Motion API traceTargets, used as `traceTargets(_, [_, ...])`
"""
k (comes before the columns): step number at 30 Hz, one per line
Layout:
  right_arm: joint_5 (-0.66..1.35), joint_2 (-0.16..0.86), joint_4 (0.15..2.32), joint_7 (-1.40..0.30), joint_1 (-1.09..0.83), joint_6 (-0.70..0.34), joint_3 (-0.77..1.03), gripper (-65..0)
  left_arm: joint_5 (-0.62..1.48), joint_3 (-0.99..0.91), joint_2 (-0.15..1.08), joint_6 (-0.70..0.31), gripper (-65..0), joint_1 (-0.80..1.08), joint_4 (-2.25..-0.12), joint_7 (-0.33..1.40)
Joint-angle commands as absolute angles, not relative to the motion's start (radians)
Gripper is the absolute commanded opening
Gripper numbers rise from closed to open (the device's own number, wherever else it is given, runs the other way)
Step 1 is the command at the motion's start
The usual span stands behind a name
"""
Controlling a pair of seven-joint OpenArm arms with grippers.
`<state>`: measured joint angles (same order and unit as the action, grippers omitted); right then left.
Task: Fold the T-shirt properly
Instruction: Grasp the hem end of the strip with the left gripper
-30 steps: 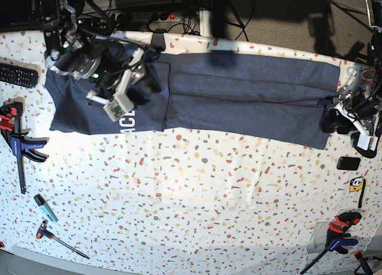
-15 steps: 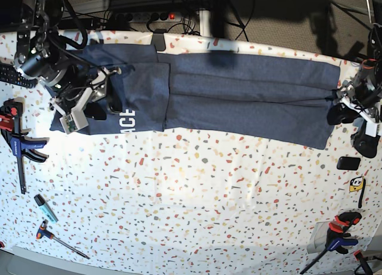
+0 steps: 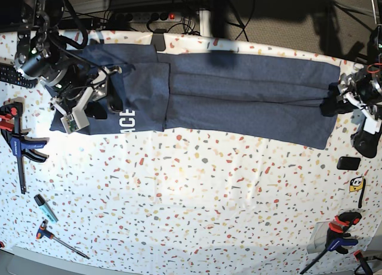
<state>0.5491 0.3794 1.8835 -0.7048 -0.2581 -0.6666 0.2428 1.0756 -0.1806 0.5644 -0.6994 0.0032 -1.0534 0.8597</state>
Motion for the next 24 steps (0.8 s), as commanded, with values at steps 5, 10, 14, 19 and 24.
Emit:
traceTargets(5, [0.561,0.391,1.904,-0.680,-0.249,-0.674,0.250,-38.9,1.108,-0.183,0.570,-0.698,-35.3,0.023,-1.059,0.903])
traceTargets(10, [0.561,0.390,1.904,-0.671,-0.249,-0.674,0.250,-38.9,1.113,-0.183,0.543,-0.698,-36.0,0.028,-1.060,0.901])
traceTargets(14, [0.561,0.391,1.904,-0.672,-0.249,-0.674,0.250,-38.9,1.111,-0.183,0.506,-0.698,-38.1,0.028,-1.060,0.896])
traceTargets(19, [0.561,0.391,1.904,-0.673,-0.249,-0.674,0.250,-38.9,1.111,-0.183,0.505,-0.698,-65.0,0.028,-1.060,0.854])
traceTargets(24, [0.561,0.391,1.904,-0.673,-0.249,-0.674,0.250,-39.0,1.111,-0.183,0.549,-0.698,-65.0,0.018,-1.060,0.836])
